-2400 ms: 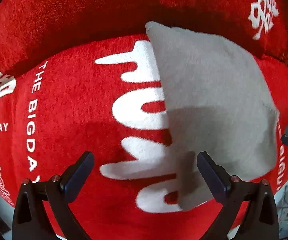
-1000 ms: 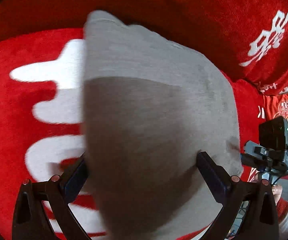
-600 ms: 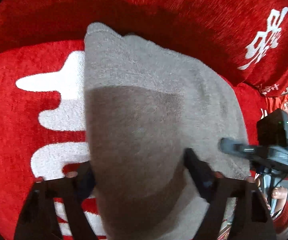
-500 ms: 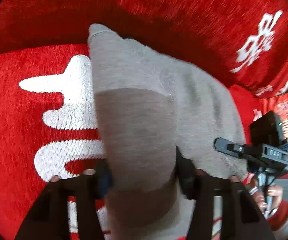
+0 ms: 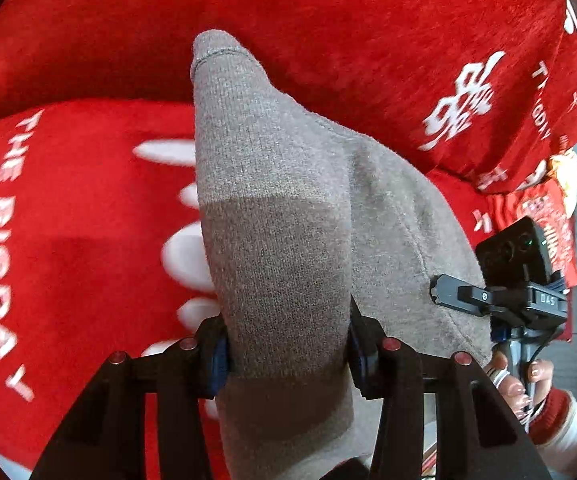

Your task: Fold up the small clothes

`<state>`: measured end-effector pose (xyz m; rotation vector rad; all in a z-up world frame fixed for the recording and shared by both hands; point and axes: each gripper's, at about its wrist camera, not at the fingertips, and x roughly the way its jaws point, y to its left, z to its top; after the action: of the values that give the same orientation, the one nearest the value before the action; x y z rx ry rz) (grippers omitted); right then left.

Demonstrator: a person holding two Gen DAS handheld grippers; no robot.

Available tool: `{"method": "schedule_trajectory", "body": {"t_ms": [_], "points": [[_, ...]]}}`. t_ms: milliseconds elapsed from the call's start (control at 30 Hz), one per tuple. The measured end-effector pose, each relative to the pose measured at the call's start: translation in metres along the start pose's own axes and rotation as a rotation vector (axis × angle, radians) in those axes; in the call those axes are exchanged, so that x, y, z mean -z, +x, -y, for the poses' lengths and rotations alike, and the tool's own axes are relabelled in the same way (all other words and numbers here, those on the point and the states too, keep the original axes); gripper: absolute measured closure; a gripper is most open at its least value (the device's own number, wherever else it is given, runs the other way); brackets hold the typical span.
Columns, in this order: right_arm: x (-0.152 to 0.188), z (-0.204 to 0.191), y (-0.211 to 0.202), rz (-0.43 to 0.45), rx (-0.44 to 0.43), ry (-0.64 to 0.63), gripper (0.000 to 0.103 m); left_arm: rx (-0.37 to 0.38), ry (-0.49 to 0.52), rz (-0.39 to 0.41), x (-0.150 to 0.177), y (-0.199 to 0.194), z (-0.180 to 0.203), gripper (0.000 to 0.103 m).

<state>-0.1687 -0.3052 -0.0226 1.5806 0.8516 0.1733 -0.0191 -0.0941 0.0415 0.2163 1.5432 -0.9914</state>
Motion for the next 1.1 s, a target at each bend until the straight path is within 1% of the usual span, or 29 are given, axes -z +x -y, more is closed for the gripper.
{"method": "schedule_trajectory", "body": {"t_ms": [67,133,167,200,233,267,300,333,367,433,467,500,533,600,667,700,733,800,833,900,933,1000,1067,1100], "points": [[0.011,0.006,0.019,-0.026,0.017,0.004,0.072,-0.038,-0.022,-0.018,0.021,-0.001,-0.025,0.054],[0.018,0.016,0.044,-0.054,0.05,0.01,0.072,-0.087,-0.051,-0.038,0.037,0.008,-0.045,0.054],[0.021,0.02,0.057,-0.067,0.089,-0.002,0.07,-0.116,-0.066,-0.05,0.044,0.012,-0.057,0.053],[0.023,0.023,0.067,-0.076,0.147,-0.015,0.069,-0.14,-0.084,-0.058,0.049,0.015,-0.066,0.052],[0.024,0.026,0.073,-0.07,0.211,-0.026,0.066,-0.146,-0.113,-0.054,0.054,0.015,-0.077,0.048],[0.025,0.027,0.072,-0.055,0.235,-0.029,0.064,-0.11,-0.144,-0.038,0.056,0.009,-0.083,0.048],[0.025,0.026,0.069,-0.04,0.238,-0.025,0.062,-0.089,-0.165,-0.025,0.056,0.004,-0.086,0.048],[0.025,0.023,0.064,-0.019,0.249,-0.021,0.053,-0.077,-0.175,-0.011,0.056,-0.003,-0.088,0.048],[0.025,0.022,0.058,-0.002,0.263,-0.02,0.042,-0.073,-0.173,0.015,0.054,-0.012,-0.089,0.048],[0.022,0.021,0.046,0.039,0.296,-0.003,0.04,-0.087,-0.165,0.061,0.05,-0.027,-0.089,0.048],[0.022,0.022,0.041,0.052,0.298,0.014,0.048,-0.104,-0.161,0.08,0.049,-0.033,-0.092,0.048],[0.02,0.022,0.036,0.069,0.307,0.032,0.06,-0.125,-0.158,0.091,0.046,-0.035,-0.092,0.048],[0.017,0.018,0.035,0.073,0.335,0.024,0.079,-0.15,-0.154,0.098,0.044,-0.036,-0.094,0.048],[0.015,-0.001,0.04,0.065,0.418,-0.074,0.079,-0.217,-0.139,0.091,0.04,-0.029,-0.093,0.048],[0.017,-0.025,0.052,0.049,0.513,-0.215,0.08,-0.293,-0.117,0.073,0.038,-0.013,-0.089,0.048],[0.02,-0.034,0.058,0.046,0.579,-0.291,0.08,-0.327,-0.107,0.067,0.039,-0.006,-0.089,0.048],[0.021,-0.033,0.057,0.045,0.629,-0.328,0.08,-0.365,-0.096,0.059,0.041,0.002,-0.091,0.046],[0.022,-0.025,0.067,0.04,0.77,-0.393,0.08,-0.396,-0.083,0.081,0.045,0.01,-0.094,0.028],[0.021,-0.019,0.072,0.035,0.816,-0.407,0.08,-0.409,-0.087,0.087,0.045,0.011,-0.093,0.022],[0.02,-0.013,0.066,0.053,0.796,-0.382,0.079,-0.423,-0.096,0.086,0.045,0.009,-0.094,0.021],[0.019,-0.015,0.063,0.065,0.805,-0.369,0.077,-0.431,-0.094,0.083,0.046,0.007,-0.093,0.021],[0.022,-0.018,0.054,0.082,0.83,-0.349,0.077,-0.466,-0.069,0.078,0.047,0.003,-0.089,0.021],[0.026,-0.021,0.045,0.092,0.837,-0.299,0.076,-0.489,-0.056,0.066,0.052,-0.003,-0.087,0.022],[0.028,-0.021,0.038,0.1,0.826,-0.261,0.076,-0.493,-0.057,0.057,0.055,-0.006,-0.086,0.021]]}}
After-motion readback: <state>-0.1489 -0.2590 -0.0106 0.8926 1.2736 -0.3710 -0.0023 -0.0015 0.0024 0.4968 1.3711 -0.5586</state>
